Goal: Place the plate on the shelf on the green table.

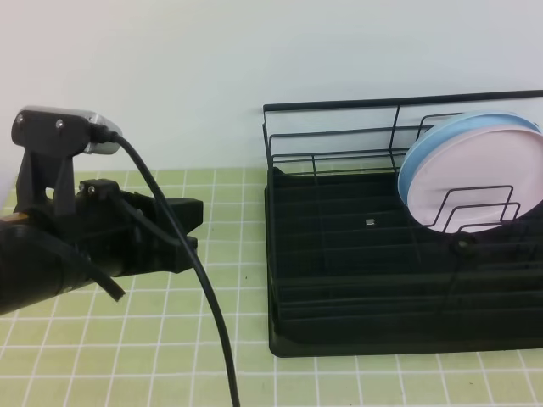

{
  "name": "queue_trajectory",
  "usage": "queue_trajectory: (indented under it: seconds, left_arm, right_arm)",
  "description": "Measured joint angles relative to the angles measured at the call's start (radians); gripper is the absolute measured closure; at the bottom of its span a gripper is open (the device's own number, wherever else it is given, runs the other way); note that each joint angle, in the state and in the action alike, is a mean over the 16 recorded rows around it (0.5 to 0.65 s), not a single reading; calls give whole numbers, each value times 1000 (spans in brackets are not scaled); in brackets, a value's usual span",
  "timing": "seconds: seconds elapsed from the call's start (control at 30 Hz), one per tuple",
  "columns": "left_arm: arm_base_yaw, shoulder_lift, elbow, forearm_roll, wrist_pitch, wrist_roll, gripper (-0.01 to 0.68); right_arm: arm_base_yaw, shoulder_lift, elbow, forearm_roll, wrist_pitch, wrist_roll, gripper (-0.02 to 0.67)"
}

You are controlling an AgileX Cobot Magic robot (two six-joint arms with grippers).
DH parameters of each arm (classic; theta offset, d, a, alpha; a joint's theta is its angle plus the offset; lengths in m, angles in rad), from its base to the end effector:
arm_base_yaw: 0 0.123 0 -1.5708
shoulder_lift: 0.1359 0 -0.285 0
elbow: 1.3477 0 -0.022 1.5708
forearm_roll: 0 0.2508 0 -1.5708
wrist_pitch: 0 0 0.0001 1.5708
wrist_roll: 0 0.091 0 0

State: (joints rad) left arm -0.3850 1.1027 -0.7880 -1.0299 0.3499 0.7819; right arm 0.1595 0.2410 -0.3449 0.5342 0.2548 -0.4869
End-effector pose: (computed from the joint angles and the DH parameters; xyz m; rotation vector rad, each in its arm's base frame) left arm 0.2086 -0.1135 0.3223 0.3641 1.9971 -0.6831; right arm 0.0645 0.0223 0.2944 -0.2013 1.5930 0.2523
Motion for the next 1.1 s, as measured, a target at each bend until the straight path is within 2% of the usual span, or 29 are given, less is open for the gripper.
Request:
queue_trajectory:
  seconds: [0.47, 0.6, 0.83, 1.1]
  left_arm:
    - [0, -4, 0, 2, 1, -3, 675]
    - [0, -21, 0, 44, -18, -47, 675]
    - [13, -101, 1, 299, -69, -291, 675]
    - [96, -288, 65, 661, -117, -630, 675]
  right_arm:
    - [0, 0, 0, 4, 0, 0, 651]
    - [0, 0, 0, 4, 0, 1, 651]
    - [0, 1, 0, 4, 0, 1, 651]
    - [0, 1, 0, 4, 0, 1, 651]
